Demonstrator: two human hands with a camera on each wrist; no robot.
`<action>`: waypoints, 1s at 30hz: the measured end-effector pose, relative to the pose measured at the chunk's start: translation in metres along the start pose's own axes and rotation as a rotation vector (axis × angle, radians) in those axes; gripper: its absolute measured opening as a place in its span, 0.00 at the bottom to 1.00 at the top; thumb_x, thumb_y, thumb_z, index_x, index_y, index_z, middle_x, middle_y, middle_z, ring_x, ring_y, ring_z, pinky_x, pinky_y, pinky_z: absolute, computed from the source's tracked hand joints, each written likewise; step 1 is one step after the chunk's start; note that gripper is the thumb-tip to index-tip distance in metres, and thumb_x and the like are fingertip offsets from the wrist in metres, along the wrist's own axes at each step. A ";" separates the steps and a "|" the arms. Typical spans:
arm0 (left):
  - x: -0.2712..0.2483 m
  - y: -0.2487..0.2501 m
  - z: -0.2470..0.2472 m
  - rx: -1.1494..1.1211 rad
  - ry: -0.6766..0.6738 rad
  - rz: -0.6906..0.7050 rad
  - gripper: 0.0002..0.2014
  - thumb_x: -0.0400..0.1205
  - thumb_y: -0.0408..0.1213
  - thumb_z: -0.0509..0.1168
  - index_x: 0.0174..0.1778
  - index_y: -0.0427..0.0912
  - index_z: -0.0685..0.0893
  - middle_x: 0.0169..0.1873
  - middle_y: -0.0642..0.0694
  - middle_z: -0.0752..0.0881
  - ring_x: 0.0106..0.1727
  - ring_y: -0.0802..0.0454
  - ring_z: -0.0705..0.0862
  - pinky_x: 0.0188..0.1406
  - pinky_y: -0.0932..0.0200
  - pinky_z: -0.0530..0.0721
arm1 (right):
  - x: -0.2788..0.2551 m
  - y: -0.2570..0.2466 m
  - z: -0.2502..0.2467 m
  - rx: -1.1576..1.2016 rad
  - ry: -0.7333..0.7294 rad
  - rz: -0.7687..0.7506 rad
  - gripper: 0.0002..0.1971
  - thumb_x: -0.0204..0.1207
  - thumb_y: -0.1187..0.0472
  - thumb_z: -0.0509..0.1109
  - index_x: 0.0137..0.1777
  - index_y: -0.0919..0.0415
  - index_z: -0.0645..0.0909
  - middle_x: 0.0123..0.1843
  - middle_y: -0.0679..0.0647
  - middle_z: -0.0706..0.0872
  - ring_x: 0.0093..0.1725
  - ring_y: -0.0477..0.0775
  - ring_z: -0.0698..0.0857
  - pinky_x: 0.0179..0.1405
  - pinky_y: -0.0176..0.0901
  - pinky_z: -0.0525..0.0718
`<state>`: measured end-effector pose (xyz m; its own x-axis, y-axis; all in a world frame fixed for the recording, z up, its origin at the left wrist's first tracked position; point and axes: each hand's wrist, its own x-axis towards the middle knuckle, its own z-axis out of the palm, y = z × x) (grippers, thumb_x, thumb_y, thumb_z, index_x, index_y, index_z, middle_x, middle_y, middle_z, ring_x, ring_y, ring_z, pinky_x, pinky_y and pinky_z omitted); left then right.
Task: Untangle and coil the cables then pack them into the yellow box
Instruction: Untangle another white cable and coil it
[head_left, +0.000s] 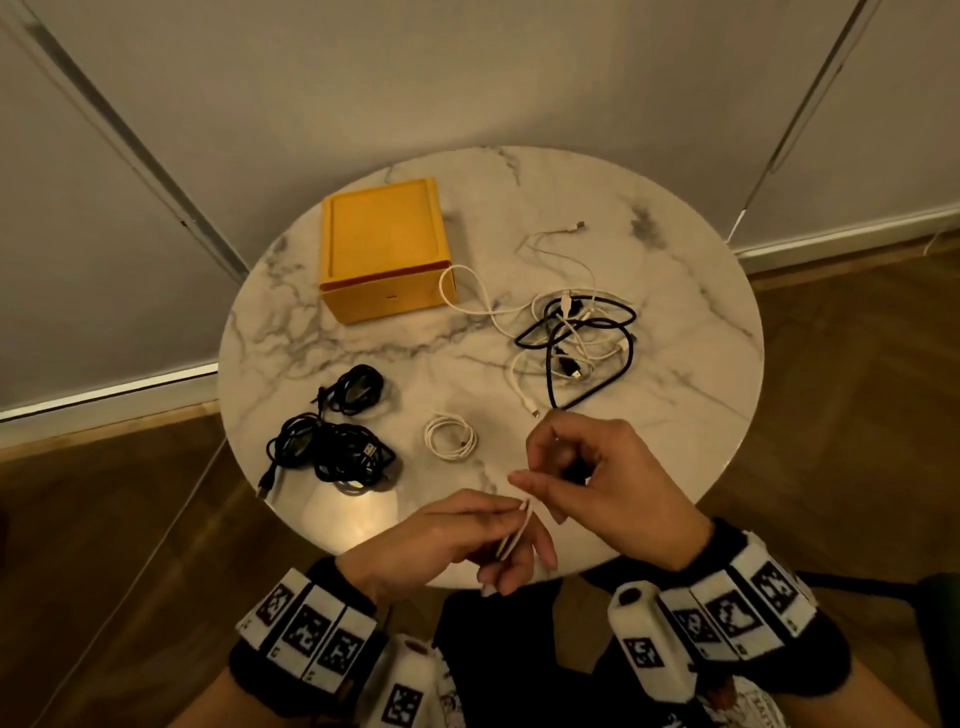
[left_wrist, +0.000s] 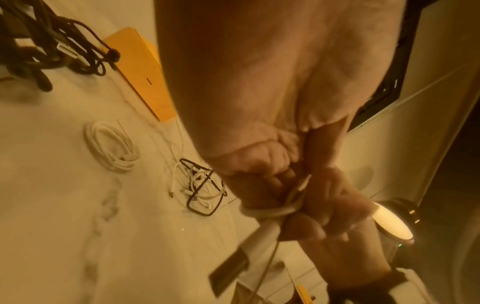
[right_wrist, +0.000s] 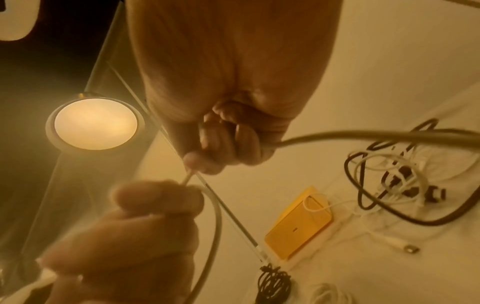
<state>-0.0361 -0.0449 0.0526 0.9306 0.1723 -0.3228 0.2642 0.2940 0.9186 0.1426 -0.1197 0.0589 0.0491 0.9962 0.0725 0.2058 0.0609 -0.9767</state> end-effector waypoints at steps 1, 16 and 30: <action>0.000 -0.001 0.004 -0.033 -0.011 0.003 0.18 0.86 0.39 0.53 0.52 0.31 0.84 0.25 0.46 0.78 0.26 0.52 0.67 0.31 0.61 0.66 | 0.001 0.001 0.005 0.045 0.031 -0.003 0.09 0.75 0.65 0.76 0.40 0.62 0.78 0.21 0.58 0.80 0.19 0.51 0.76 0.24 0.40 0.75; -0.014 -0.004 0.001 -0.759 0.255 0.164 0.15 0.75 0.48 0.72 0.38 0.37 0.84 0.18 0.53 0.62 0.20 0.60 0.65 0.21 0.66 0.65 | -0.011 0.043 0.061 0.300 0.210 0.127 0.28 0.81 0.42 0.60 0.20 0.55 0.72 0.18 0.53 0.69 0.21 0.49 0.66 0.25 0.44 0.64; -0.008 0.023 -0.018 -0.493 0.574 0.431 0.17 0.84 0.33 0.52 0.63 0.29 0.79 0.39 0.38 0.90 0.39 0.47 0.90 0.40 0.59 0.87 | -0.024 0.053 0.076 -0.023 -0.070 0.235 0.07 0.84 0.55 0.63 0.44 0.52 0.76 0.32 0.53 0.86 0.30 0.45 0.82 0.38 0.50 0.84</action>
<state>-0.0423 -0.0228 0.0727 0.6177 0.7707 -0.1563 -0.3455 0.4446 0.8264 0.0780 -0.1360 -0.0105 0.0305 0.9848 -0.1708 0.2186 -0.1733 -0.9603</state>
